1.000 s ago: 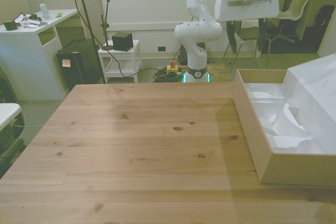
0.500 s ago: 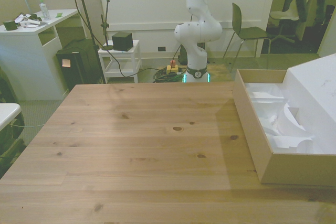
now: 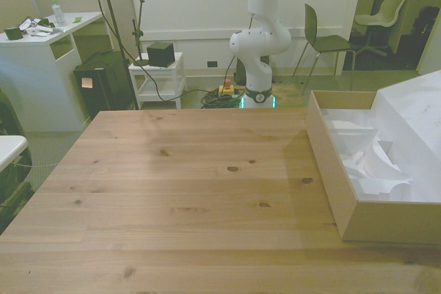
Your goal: Close the box
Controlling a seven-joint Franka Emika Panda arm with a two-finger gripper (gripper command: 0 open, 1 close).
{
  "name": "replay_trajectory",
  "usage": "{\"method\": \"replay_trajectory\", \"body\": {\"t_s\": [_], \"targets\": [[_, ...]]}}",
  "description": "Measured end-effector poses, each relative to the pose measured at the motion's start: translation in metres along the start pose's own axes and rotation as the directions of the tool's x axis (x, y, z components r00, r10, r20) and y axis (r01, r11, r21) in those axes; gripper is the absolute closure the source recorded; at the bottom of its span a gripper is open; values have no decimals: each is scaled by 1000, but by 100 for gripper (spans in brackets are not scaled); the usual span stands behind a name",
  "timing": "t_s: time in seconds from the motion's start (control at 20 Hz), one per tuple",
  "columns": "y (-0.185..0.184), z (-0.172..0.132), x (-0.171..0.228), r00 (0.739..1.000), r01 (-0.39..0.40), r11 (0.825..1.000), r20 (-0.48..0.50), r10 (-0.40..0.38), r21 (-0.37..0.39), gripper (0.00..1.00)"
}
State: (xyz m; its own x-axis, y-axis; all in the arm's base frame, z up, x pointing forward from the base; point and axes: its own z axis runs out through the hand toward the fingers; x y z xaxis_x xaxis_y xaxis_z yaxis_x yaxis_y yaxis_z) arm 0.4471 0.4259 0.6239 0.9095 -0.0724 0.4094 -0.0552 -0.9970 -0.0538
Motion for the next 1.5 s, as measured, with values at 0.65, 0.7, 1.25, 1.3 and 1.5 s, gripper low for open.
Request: {"method": "replay_trajectory", "body": {"t_s": [0.65,0.7,1.25,1.3,1.5], "targets": [[-69,124,-13,992,126,985,34,-123,-114,0],[-60,111,-9,994,111,987,16,-110,-118,0],[297,3,84,957,-291,931,-55,286,-220,0],[333,3,80,946,-323,922,-42,322,-213,0],[477,37,43,890,-446,871,5,457,-206,0]]}}
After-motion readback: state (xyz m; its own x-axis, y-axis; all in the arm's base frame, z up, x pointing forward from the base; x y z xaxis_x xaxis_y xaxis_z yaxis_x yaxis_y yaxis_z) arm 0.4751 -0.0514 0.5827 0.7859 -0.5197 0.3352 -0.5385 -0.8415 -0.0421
